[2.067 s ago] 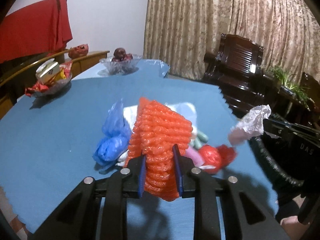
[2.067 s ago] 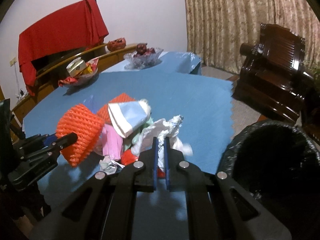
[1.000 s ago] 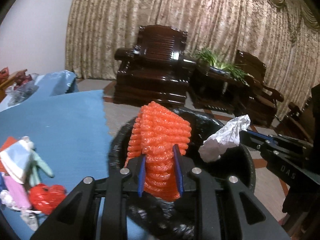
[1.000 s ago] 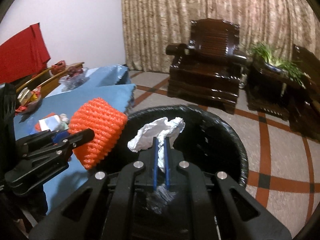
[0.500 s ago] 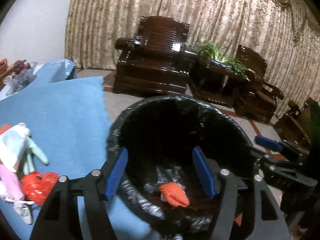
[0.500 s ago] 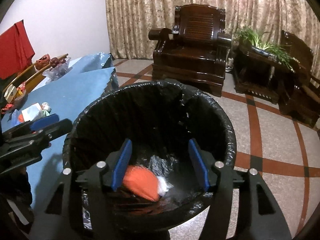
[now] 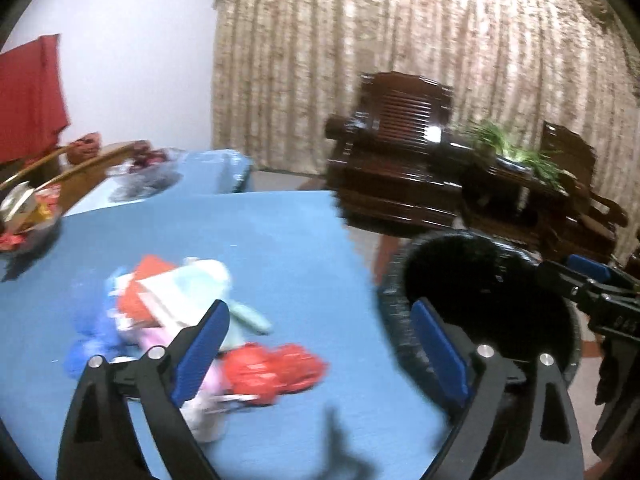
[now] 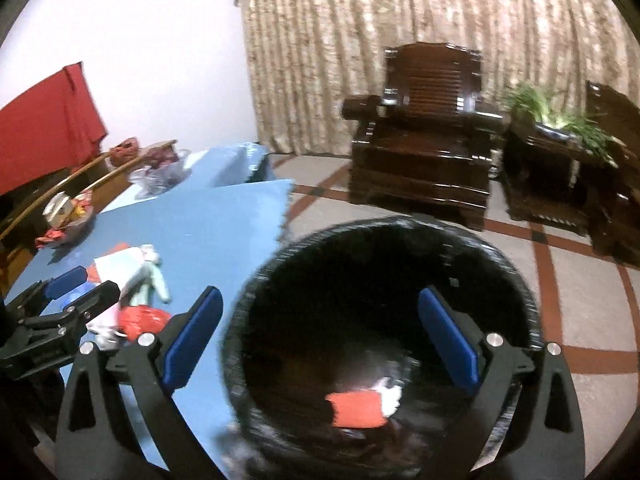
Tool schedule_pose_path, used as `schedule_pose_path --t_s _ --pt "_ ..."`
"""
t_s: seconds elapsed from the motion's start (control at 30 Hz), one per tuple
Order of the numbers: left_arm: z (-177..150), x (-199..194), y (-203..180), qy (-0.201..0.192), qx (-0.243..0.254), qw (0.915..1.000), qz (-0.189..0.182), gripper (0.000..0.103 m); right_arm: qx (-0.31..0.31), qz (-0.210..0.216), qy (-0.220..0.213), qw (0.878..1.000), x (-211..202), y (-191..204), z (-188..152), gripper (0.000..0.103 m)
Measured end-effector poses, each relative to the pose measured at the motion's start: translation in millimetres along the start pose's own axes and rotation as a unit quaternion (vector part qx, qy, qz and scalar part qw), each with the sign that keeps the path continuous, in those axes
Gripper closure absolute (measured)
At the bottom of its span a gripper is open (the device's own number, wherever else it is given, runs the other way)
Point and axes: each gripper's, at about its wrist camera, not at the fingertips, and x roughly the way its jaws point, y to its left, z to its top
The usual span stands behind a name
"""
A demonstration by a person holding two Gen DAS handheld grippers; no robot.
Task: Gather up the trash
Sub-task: 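Return to the pile and grasp the red plastic bag with the right gripper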
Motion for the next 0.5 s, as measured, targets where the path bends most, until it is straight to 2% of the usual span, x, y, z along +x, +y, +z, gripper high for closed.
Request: schedule_pose_path --t_s 0.3,0.5 --pt "-22.0 -24.0 84.6 -0.001 -0.036 0.9942 0.101 0.012 -0.056 0.079 0.009 0.995 29.1 88.7 5.2 0.007" --pt "-37.4 -24.4 119.6 0.007 -0.055 0.9903 0.128 0.013 -0.083 0.11 0.032 0.99 58.7 141.3 -6.0 0.008"
